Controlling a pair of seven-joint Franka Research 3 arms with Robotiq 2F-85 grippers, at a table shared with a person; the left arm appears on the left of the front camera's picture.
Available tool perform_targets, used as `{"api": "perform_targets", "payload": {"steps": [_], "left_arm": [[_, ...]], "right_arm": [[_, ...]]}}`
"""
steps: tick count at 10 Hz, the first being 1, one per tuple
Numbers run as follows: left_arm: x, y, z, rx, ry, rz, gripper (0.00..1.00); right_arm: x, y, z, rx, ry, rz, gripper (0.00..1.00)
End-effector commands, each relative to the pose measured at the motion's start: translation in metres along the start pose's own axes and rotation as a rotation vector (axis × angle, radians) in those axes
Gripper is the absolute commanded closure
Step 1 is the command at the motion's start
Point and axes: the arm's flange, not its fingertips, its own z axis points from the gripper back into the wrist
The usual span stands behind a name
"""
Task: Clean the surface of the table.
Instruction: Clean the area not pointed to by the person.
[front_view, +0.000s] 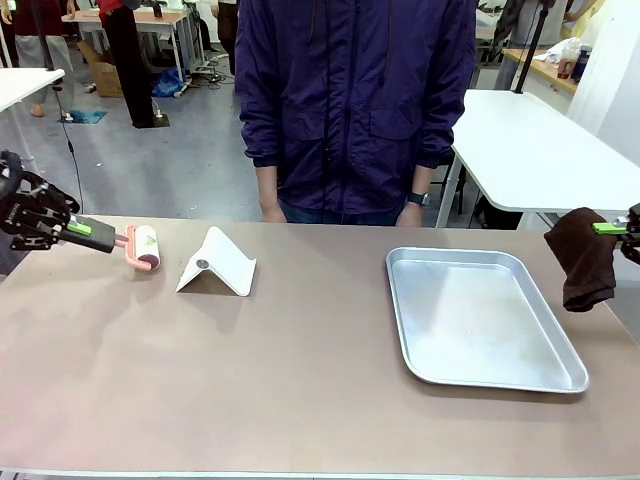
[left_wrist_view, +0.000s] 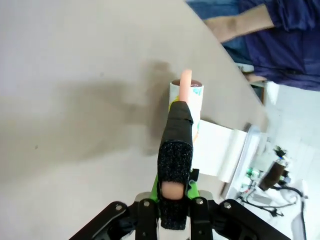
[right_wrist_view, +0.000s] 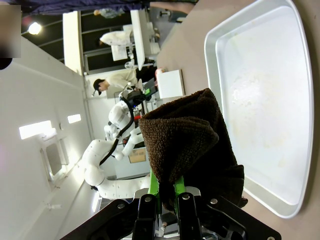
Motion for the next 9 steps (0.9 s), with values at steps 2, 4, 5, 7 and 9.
{"api": "perform_targets", "payload": {"steps": [2,4,5,7,9], "left_arm": [[-0.058,-0.009,0.063,-0.332,0.067,-0.209,0.79],[-0.093,-0.002,0.096,-0.399,0.203,-0.259,0.79],[-0.117,0.006,0.114,-0.416,0.288,-0.265,0.79],[-0.167,0.025,0.148,-0.448,0.295,-0.273,0.79],[-0.205,0.051,0.176,-0.503,0.188,-0.271,0.79]], "right_arm": [[0.0,0.006,0.0,0.0,0.004,0.001,0.87],[0.0,0.006,0.0,0.0,0.004,0.001,0.87],[0.0,0.006,0.0,0.0,0.004,0.001,0.87],[0.0,0.006,0.0,0.0,0.004,0.001,0.87],[0.0,0.006,0.0,0.0,0.004,0.001,0.87]]}}
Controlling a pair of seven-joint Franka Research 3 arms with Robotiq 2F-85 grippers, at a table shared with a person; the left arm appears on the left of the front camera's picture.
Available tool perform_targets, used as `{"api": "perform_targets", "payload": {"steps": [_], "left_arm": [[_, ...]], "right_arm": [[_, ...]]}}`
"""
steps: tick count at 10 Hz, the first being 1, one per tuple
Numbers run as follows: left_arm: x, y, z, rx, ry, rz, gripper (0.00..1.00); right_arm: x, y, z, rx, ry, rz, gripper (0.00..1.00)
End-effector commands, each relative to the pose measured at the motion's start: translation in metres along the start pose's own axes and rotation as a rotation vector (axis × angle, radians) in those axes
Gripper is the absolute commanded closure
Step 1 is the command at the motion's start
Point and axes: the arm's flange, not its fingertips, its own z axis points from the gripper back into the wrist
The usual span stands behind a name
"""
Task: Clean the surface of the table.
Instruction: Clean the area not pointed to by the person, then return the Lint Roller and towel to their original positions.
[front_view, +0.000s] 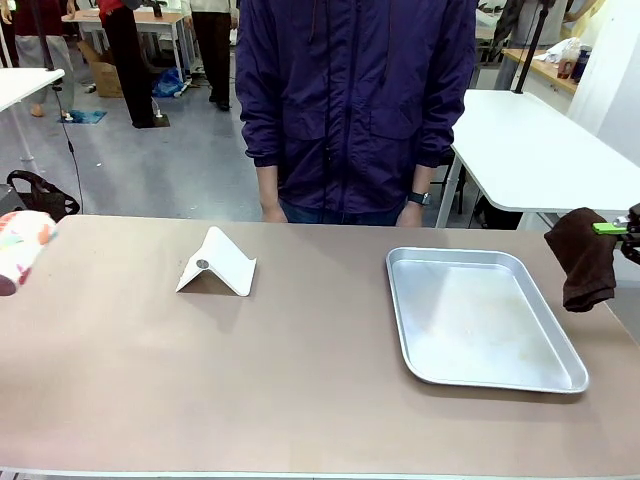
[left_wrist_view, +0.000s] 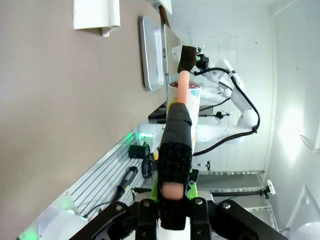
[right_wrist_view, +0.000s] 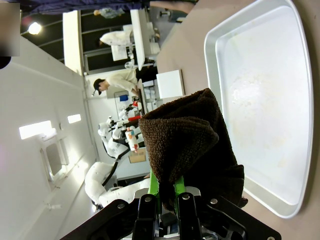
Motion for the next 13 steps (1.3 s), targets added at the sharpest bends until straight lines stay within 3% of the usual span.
{"api": "perform_targets", "payload": {"steps": [1,13], "left_arm": [[-0.026,0.0047,0.011,-0.028,-0.072,-0.05,0.79],[-0.0195,0.0023,0.0118,-0.008,-0.05,-0.012,0.79]], "right_arm": [[0.0001,0.0058,-0.0003,0.0,0.004,0.001,0.87],[0.0001,0.0058,-0.0003,0.0,0.004,0.001,0.87]]}}
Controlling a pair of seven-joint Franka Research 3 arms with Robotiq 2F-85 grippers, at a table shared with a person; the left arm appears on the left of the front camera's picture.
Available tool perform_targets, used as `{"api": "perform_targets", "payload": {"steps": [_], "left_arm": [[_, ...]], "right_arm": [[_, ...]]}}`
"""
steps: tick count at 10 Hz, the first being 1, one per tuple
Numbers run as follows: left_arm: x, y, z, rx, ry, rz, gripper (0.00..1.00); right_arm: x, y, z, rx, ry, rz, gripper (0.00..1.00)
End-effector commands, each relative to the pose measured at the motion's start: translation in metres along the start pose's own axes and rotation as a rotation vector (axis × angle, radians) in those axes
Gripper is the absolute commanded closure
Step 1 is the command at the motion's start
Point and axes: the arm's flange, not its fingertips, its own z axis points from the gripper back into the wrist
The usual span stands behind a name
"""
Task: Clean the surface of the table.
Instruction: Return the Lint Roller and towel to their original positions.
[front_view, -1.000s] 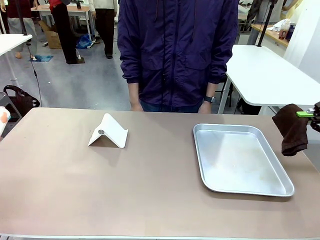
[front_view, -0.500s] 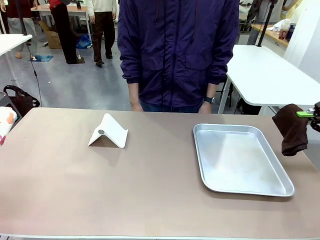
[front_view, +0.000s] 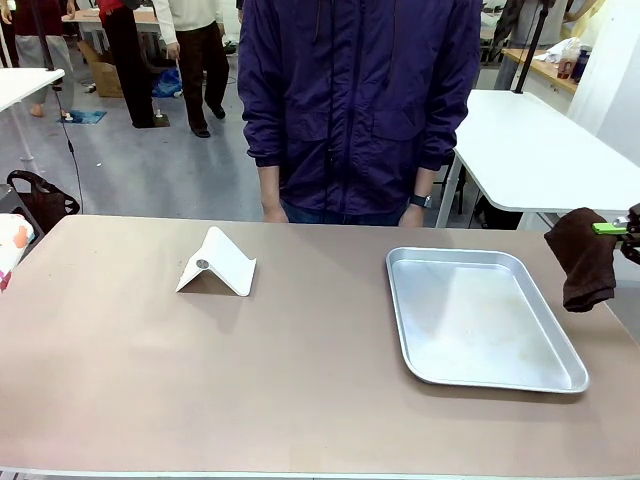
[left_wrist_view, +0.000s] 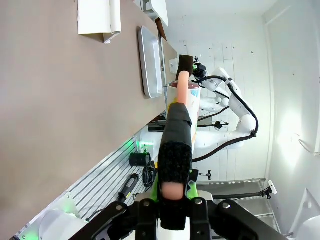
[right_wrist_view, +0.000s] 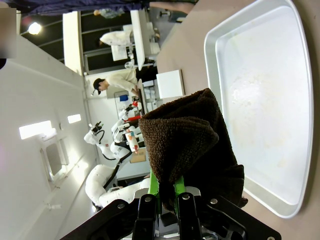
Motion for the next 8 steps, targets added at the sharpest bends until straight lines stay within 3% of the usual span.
{"api": "perform_targets", "payload": {"steps": [1,7,8], "left_arm": [[0.0,-0.003,0.001,0.001,0.0,0.008,0.79],[0.0,0.0,0.0,0.0,0.0,0.0,0.79],[0.012,-0.011,-0.011,0.012,0.031,0.011,0.79]], "right_arm": [[0.0,0.006,0.0,0.0,0.004,0.001,0.87],[0.0,0.0,0.0,0.0,0.0,0.0,0.87],[-0.006,0.01,-0.015,-0.025,-0.028,0.009,0.87]]}}
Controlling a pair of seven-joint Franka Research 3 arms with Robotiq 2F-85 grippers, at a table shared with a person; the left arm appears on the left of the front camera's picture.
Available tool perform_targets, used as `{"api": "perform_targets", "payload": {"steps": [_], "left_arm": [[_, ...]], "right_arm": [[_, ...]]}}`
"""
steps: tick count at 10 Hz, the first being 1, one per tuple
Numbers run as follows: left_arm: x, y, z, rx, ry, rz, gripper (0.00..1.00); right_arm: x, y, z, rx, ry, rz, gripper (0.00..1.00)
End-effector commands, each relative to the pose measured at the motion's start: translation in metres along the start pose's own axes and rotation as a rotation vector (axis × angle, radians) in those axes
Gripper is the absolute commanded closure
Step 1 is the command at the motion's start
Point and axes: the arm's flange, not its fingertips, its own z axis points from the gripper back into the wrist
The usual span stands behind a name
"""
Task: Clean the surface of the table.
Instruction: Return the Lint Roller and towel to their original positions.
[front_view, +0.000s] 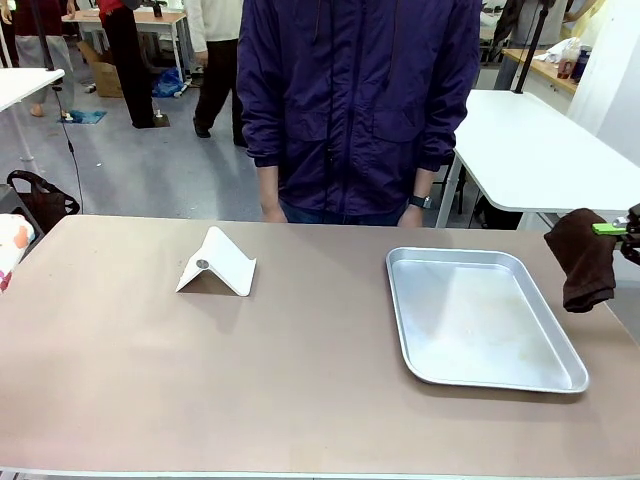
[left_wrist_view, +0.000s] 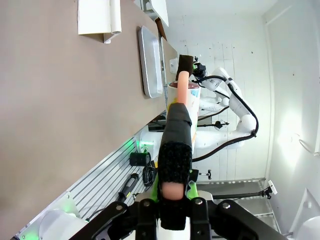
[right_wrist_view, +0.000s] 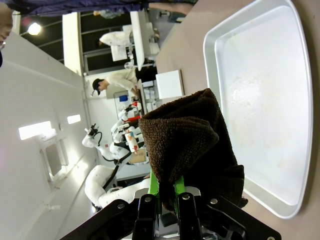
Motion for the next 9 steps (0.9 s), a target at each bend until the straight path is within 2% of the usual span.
{"api": "perform_targets", "payload": {"steps": [1,5,7,9], "left_arm": [[0.023,-0.026,-0.022,0.033,0.045,0.025,0.79],[0.078,-0.077,-0.103,0.155,0.194,0.041,0.79],[0.116,-0.102,-0.155,0.188,0.205,0.035,0.79],[0.146,-0.116,-0.199,0.235,0.195,-0.008,0.79]], "right_arm": [[-0.011,0.024,-0.037,-0.042,0.004,0.04,0.87],[-0.014,0.078,-0.151,-0.102,0.042,0.074,0.87],[-0.015,0.102,-0.228,-0.112,0.032,0.086,0.87],[-0.016,0.106,-0.294,-0.133,0.072,0.062,0.87]]}}
